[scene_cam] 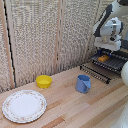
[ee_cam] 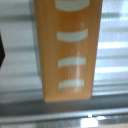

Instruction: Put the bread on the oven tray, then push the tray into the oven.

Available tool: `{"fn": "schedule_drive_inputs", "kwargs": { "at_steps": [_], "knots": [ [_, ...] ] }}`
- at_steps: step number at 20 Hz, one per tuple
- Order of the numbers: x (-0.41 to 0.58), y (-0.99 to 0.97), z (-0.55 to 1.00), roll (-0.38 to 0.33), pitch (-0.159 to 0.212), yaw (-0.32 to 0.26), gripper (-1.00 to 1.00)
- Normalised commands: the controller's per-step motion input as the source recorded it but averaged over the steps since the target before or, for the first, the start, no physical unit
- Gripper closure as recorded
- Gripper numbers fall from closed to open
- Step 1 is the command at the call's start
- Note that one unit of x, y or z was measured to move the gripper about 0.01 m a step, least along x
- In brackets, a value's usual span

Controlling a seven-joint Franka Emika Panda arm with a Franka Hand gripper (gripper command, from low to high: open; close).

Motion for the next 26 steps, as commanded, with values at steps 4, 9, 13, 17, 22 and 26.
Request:
{"fn": "schedule_drive_inputs", "kwargs": {
  "at_steps": [4, 9, 13, 17, 22, 26],
  "knots": [
    [-0.066, 0.45, 0.65, -0.002, 0.028, 0.15, -1.0],
    [-0.169, 0.59, 0.71, -0.02, 0.014, 0.079, -1.0],
    [-0.195, 0.45, 0.65, -0.137, 0.0, 0.064, -1.0],
    [-0.201, 0.1, 0.41, -0.283, 0.003, 0.127, -1.0],
    [-0.148, -0.01, 0.05, -0.229, 0.054, 0.271, -1.0],
    [-0.104, 0.02, 0.0, -0.162, 0.197, 0.291, -1.0]
  ]
}}
